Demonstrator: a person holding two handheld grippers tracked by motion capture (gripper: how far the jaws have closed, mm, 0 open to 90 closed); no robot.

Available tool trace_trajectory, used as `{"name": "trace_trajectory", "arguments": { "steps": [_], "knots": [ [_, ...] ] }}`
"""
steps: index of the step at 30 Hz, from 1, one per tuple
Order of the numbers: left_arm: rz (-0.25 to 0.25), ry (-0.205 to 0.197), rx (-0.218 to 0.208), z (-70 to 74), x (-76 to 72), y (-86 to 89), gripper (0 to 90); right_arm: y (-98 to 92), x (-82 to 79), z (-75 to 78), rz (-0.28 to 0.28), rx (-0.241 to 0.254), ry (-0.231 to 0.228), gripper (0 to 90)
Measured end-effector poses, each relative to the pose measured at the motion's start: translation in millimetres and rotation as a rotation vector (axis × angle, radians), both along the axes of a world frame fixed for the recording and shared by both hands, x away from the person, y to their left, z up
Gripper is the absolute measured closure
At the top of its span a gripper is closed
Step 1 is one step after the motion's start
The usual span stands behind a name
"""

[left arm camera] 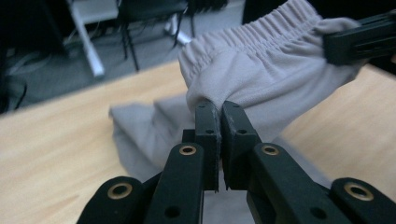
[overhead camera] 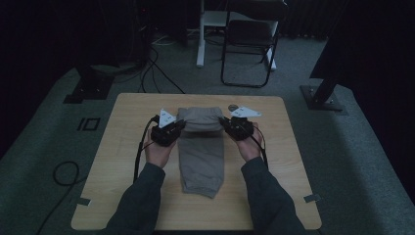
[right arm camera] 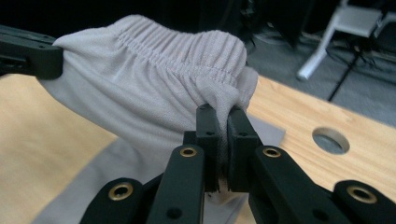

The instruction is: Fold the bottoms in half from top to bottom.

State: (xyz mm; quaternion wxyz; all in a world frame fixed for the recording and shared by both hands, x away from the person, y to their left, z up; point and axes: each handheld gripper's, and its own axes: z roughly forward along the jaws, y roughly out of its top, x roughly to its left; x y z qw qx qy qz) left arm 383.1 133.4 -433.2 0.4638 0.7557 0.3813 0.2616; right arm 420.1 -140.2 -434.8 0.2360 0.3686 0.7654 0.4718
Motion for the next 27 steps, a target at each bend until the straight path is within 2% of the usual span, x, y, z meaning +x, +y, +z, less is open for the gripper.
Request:
{"name": "trace_trajectory", "arguments": {
  "steps": [2, 4, 8, 11, 14, 15, 16, 18, 20, 23, 24, 25, 26, 27],
  "knots": [
    [-0.028, 0.014, 0.026, -2.5, -11.0, 0.6, 86.1, -2.7, -14.3, 1.9, 0.026, -0.004, -0.006, 86.7],
    [-0.043, 0.044, 0.051, -15.7, -19.6, 1.6, 86.0, -2.8, -28.3, -7.4, 0.050, -0.032, 0.011, 86.7],
    [-0.070, 0.127, 0.084, -58.0, -35.2, 1.8, 86.0, -1.0, -51.4, -48.5, 0.095, -0.098, 0.108, 86.6],
    [-0.090, 0.215, 0.109, -86.6, -45.6, 0.0, 85.6, -1.4, -64.7, -79.4, 0.120, -0.124, 0.179, 86.5],
    [-0.095, 0.285, 0.146, -106.7, -52.2, -0.6, 80.1, 0.1, -73.7, -102.5, 0.137, -0.148, 0.255, 85.6],
    [-0.098, 0.302, 0.142, -110.7, -53.6, 0.5, 77.2, 1.3, -75.5, -107.5, 0.140, -0.167, 0.272, 83.7],
    [-0.105, 0.304, 0.127, -111.8, -55.0, 2.8, 74.6, 1.6, -76.3, -110.0, 0.145, -0.175, 0.287, 79.5],
    [-0.105, 0.297, 0.096, -106.1, -56.4, 7.2, 69.7, -0.6, -75.7, -105.9, 0.161, -0.154, 0.299, 69.5],
    [-0.100, 0.262, 0.070, -95.1, -56.1, 11.2, 67.1, -5.3, -76.7, -95.5, 0.173, -0.112, 0.271, 63.6],
    [-0.079, 0.224, 0.030, -78.4, -46.5, 16.0, 66.5, -14.4, -73.1, -79.8, 0.134, -0.049, 0.225, 58.3],
    [-0.072, 0.215, 0.017, -74.7, -41.6, 16.6, 71.3, -17.0, -69.0, -77.4, 0.108, -0.033, 0.222, 56.6],
    [-0.067, 0.204, 0.008, -72.3, -36.1, 16.8, 80.3, -18.9, -63.7, -76.6, 0.079, -0.017, 0.240, 57.9],
    [-0.067, 0.204, 0.008, -72.3, -36.1, 16.8, 87.6, -18.9, -63.7, -76.6, 0.079, -0.017, 0.240, 57.9],
    [-0.052, 0.211, -0.003, -71.2, -25.3, 14.6, 87.6, -19.8, -58.1, -77.4, 0.064, -0.002, 0.262, 59.8]
  ]
}}
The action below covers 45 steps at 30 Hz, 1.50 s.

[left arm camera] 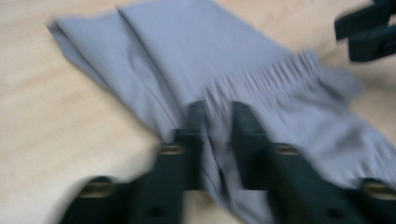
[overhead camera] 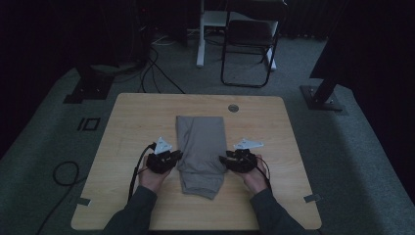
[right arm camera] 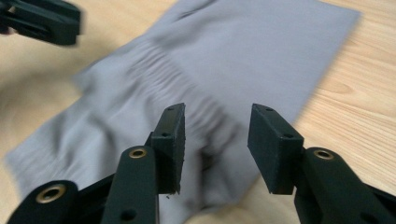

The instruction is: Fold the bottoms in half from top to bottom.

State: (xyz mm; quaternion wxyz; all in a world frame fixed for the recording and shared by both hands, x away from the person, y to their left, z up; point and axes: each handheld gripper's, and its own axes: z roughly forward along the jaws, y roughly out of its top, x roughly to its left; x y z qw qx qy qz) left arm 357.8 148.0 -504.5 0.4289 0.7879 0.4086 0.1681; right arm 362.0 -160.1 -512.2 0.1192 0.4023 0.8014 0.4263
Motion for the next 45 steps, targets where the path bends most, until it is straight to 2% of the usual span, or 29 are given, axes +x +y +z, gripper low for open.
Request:
{"name": "trace_trajectory", "arguments": {
  "steps": [1, 2, 4, 8, 11, 14, 18, 21, 26, 28, 35, 39, 43, 45],
  "knots": [
    [0.006, 0.009, -0.004, -1.1, 5.7, -2.2, 89.8, 1.3, 8.0, -4.0, -0.018, -0.002, 0.025, 67.4],
    [0.008, 0.018, -0.011, -3.4, 11.0, -5.2, 89.8, 3.9, 11.8, -7.5, -0.034, -0.025, 0.033, 70.8],
    [0.018, 0.039, 0.009, -10.1, 19.4, -13.0, 89.8, 8.1, 18.8, -16.1, -0.072, -0.068, 0.048, 76.4],
    [0.022, 0.097, 0.054, -27.7, 31.1, -24.2, 89.8, 12.7, 28.2, -31.4, -0.097, -0.097, 0.092, 79.0],
    [0.018, 0.157, 0.055, -37.0, 35.8, -27.5, 89.8, 15.0, 28.8, -33.3, -0.083, -0.102, 0.084, 78.5],
    [0.008, 0.163, 0.049, -37.7, 35.4, -27.1, 89.6, 13.5, 28.5, -33.4, -0.069, -0.075, 0.094, 74.7],
    [-0.025, 0.159, 0.028, -34.2, 29.1, -24.7, 86.2, 9.6, 26.5, -33.1, -0.043, -0.034, 0.112, 72.4],
    [-0.066, 0.140, 0.030, -33.7, 22.1, -23.3, 83.6, 9.1, 22.4, -30.3, -0.011, -0.003, 0.114, 72.0],
    [-0.091, 0.148, -0.011, -33.2, 9.4, -16.5, 82.6, 8.4, 12.4, -24.3, 0.041, 0.031, 0.106, 71.1],
    [-0.105, 0.147, -0.007, -33.3, 2.8, -16.1, 82.5, 7.6, 8.0, -22.2, 0.065, 0.041, 0.102, 70.1],
    [-0.144, 0.143, -0.008, -34.3, -17.7, -15.2, 81.8, 9.5, -4.5, -19.7, 0.138, 0.044, 0.101, 68.4],
    [-0.172, 0.137, -0.002, -32.7, -27.2, -14.7, 81.2, 11.6, -11.3, -17.6, 0.202, 0.041, 0.080, 66.4],
    [-0.182, 0.144, 0.006, -34.0, -32.3, -15.5, 80.7, 14.2, -9.5, -18.9, 0.190, 0.047, 0.086, 65.4],
    [-0.191, 0.141, 0.017, -35.3, -35.2, -15.5, 80.2, 16.7, -11.6, -19.0, 0.205, 0.040, 0.088, 64.8]
  ]
}}
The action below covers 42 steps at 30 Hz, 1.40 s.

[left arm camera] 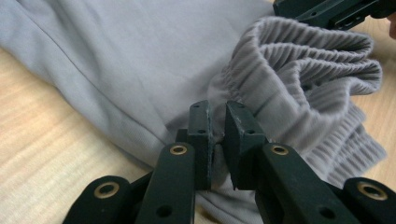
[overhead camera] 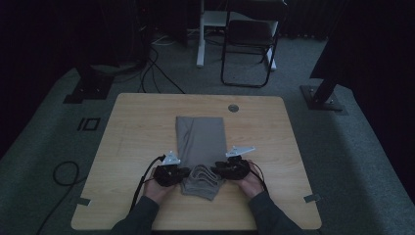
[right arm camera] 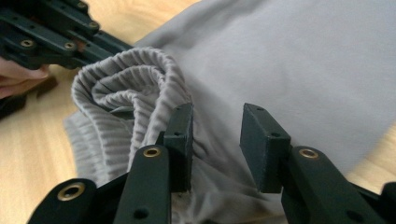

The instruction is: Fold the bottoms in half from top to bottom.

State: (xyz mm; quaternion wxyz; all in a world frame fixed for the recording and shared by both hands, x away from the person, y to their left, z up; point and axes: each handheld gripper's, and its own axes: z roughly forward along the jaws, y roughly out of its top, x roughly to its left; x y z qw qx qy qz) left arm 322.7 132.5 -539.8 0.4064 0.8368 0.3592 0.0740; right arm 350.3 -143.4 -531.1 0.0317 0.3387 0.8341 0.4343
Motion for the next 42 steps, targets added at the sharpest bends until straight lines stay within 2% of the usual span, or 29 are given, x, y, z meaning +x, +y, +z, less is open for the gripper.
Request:
{"name": "trace_trajectory", "arguments": {
  "steps": [2, 4, 7, 9, 11, 14, 16, 19, 20, 21, 22, 26, 30, 32, 35, 38, 42],
  "knots": [
    [-0.002, -0.004, 0.000, -0.7, -0.9, 1.6, 78.1, 2.6, -3.6, 0.3, 0.024, -0.007, -0.008, 63.8],
    [0.017, -0.009, -0.012, -0.2, 1.5, 4.7, 75.6, 4.6, -6.8, 0.4, 0.041, -0.010, -0.007, 61.8],
    [0.044, -0.013, -0.031, 1.8, 5.0, 6.7, 73.5, 5.3, -9.7, -0.9, 0.054, -0.012, 0.000, 61.0],
    [0.042, -0.010, -0.040, 2.5, 5.5, 5.3, 71.8, 5.3, -10.5, -1.6, 0.075, -0.008, 0.011, 60.3],
    [0.014, -0.012, -0.017, 2.2, 5.5, 1.8, 70.2, 5.9, -11.1, -2.0, 0.106, -0.018, 0.014, 59.1],
    [0.020, -0.030, 0.001, 4.2, 9.8, -0.4, 68.9, 5.0, -9.1, -2.0, 0.111, -0.018, 0.012, 56.7],
    [0.048, -0.048, 0.003, 6.1, 17.6, -0.3, 67.9, 2.9, -4.6, -0.8, 0.082, -0.012, 0.005, 53.5],
    [0.100, -0.087, 0.032, 6.7, 33.1, -2.5, 66.3, -1.1, 8.6, 0.7, 0.000, -0.007, -0.014, 53.3],
    [0.100, -0.087, 0.032, 6.7, 33.1, -2.5, 66.4, -1.1, 8.6, 0.7, 0.000, -0.007, -0.014, 53.3],
    [0.134, -0.105, 0.048, 5.7, 45.4, -4.1, 66.4, -2.0, 14.4, 0.3, -0.025, -0.005, -0.019, 53.4],
    [0.144, -0.105, 0.045, 5.4, 50.9, -4.1, 66.3, -1.8, 28.5, -2.2, -0.081, -0.016, -0.023, 54.4],
    [0.213, -0.102, 0.004, 5.7, 72.5, 1.0, 66.7, 5.8, 50.7, -8.4, -0.160, -0.062, -0.039, 55.1],
    [0.253, -0.090, 0.036, 1.9, 90.0, 1.2, 70.1, 16.7, 68.4, -9.1, -0.213, -0.098, -0.078, 55.1],
    [0.261, -0.090, 0.076, -1.9, 94.0, -1.0, 72.5, 21.3, 77.5, -9.5, -0.235, -0.113, -0.087, 55.0],
    [0.257, -0.080, 0.109, -8.1, 95.2, -4.0, 73.8, 25.9, 88.7, -12.2, -0.267, -0.133, -0.097, 54.8],
    [0.257, -0.080, 0.106, -8.4, 94.2, -2.6, 75.2, 28.4, 93.4, -16.9, -0.273, -0.150, -0.085, 54.9],
    [0.255, -0.073, 0.103, -8.7, 89.5, -0.7, 77.1, 29.9, 86.7, -20.9, -0.261, -0.166, -0.122, 54.9]
  ]
}}
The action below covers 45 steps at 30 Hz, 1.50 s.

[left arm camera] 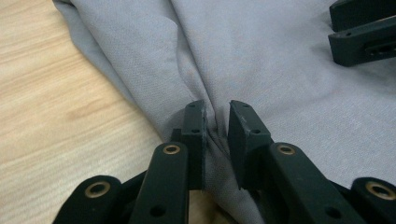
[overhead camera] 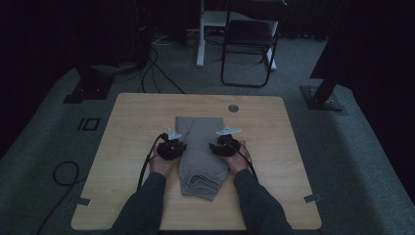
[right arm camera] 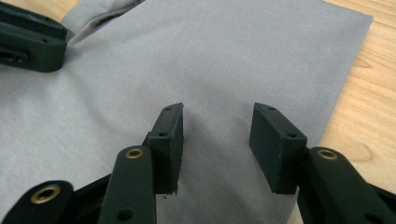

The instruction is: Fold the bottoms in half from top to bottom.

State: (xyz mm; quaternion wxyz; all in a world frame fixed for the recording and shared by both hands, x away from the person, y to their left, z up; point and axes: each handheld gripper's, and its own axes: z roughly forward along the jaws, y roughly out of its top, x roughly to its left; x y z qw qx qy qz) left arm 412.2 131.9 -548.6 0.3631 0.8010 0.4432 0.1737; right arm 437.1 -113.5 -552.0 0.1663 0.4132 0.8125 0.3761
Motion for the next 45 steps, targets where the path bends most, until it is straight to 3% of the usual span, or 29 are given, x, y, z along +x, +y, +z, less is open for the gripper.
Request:
{"name": "trace_trajectory", "arguments": {
  "steps": [15, 18, 24, 27, 32, 37, 41, 45],
  "knots": [
    [-0.075, 0.014, -0.043, -2.3, -59.6, 3.1, 76.9, -8.9, -44.0, -0.5, 0.092, -0.015, -0.004, 55.2],
    [-0.096, 0.018, -0.042, -2.2, -76.3, 1.4, 76.3, -14.0, -61.6, -1.2, 0.113, -0.007, -0.006, 55.4],
    [-0.124, 0.013, -0.046, -2.6, -91.8, 0.7, 75.2, -21.5, -80.4, -0.9, 0.143, -0.002, 0.003, 55.6],
    [-0.120, -0.029, -0.023, -2.8, -90.7, -0.8, 71.8, -23.4, -81.7, -1.2, 0.144, 0.008, 0.006, 55.7],
    [-0.059, -0.089, 0.037, 2.7, -75.0, -1.9, 66.8, -23.4, -81.0, -0.9, 0.137, 0.014, 0.013, 55.9],
    [0.015, -0.098, 0.113, -0.6, -48.2, -8.8, 62.5, -23.6, -80.7, -1.0, 0.137, 0.017, 0.015, 55.9],
    [0.085, -0.107, 0.119, 0.2, -39.9, -4.4, 62.3, -24.4, -80.2, -1.0, 0.137, 0.024, 0.021, 56.2],
    [0.157, -0.099, 0.109, 2.7, -35.1, 11.4, 62.6, -25.3, -79.4, -1.0, 0.141, 0.028, 0.022, 56.5]
  ]
}}
